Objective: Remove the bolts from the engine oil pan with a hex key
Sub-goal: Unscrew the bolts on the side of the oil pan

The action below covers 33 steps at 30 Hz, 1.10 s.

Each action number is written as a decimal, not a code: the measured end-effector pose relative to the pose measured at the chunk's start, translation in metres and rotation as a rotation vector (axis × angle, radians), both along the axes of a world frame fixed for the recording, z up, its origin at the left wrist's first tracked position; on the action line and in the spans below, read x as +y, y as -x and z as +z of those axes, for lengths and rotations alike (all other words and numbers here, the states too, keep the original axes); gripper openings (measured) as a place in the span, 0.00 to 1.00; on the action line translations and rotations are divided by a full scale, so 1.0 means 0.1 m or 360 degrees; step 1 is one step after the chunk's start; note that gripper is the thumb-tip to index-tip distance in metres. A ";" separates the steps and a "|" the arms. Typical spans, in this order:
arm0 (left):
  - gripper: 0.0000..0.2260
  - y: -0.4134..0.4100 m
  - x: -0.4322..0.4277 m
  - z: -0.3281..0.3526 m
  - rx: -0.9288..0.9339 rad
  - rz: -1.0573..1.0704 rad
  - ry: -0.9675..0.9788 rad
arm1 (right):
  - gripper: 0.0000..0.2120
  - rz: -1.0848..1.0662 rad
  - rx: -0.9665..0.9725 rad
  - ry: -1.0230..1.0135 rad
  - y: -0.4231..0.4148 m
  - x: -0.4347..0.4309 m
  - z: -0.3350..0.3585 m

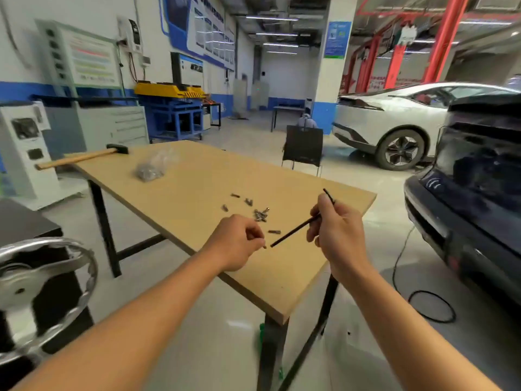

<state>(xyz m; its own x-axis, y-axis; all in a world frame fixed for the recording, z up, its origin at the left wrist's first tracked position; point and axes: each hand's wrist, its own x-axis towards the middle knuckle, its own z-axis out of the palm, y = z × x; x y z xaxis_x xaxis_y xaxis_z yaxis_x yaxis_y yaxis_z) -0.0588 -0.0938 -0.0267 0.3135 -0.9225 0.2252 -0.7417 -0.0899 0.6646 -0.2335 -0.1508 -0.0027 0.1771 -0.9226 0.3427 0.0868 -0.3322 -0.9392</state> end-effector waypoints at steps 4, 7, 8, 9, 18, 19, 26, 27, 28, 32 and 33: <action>0.03 0.04 -0.52 -0.31 -0.0014 0.0095 -0.0037 | 0.14 -0.0038 0.0174 -0.0313 0.04 -0.46 -0.32; 0.04 -0.04 -0.68 -0.47 0.0005 0.0213 0.0060 | 0.14 -0.0065 0.0277 -0.0380 -0.07 -0.67 -0.50; 0.04 -0.07 -0.72 -0.50 0.0005 0.0225 0.0094 | 0.14 -0.0076 0.0310 -0.0403 -0.11 -0.72 -0.56; 0.04 -0.09 -0.75 -0.52 0.0004 0.0224 0.0120 | 0.15 -0.0090 0.0329 -0.0427 -0.15 -0.77 -0.61; 0.18 -0.26 -0.66 -0.39 -0.0004 0.0162 0.0063 | 0.13 -0.0066 0.0226 -0.0398 -0.34 -0.76 -0.52; 0.19 -0.28 -0.55 -0.33 -0.0014 0.0161 0.0089 | 0.11 -0.0019 0.0216 -0.0333 -0.37 -0.67 -0.43; 0.19 -0.50 1.04 0.46 -0.0149 0.0273 0.0683 | 0.07 0.0504 0.0204 0.0566 -0.88 0.59 0.33; 0.18 -0.52 1.37 0.56 -0.0202 0.0265 0.0753 | 0.07 0.0621 0.0153 0.0679 -1.00 0.84 0.39; 0.17 -0.53 1.70 0.63 -0.0260 0.0266 0.0813 | 0.07 0.0760 0.0091 0.0767 -1.12 1.08 0.43; 0.17 -0.59 2.94 0.76 -0.0333 0.0456 0.0930 | 0.06 0.1309 -0.0196 0.0930 -1.64 2.06 0.39; 0.18 -0.62 3.20 0.76 -0.0327 0.0520 0.0927 | 0.06 0.1414 -0.0245 0.0942 -1.78 2.27 0.37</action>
<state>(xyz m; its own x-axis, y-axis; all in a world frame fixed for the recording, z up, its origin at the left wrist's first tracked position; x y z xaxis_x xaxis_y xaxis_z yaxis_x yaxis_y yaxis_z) 0.0033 0.2265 0.0491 0.4527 -0.4993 0.7388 -0.8532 -0.0016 0.5216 -0.0556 0.0763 0.0346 0.6186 -0.1653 0.7681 0.6243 -0.4901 -0.6083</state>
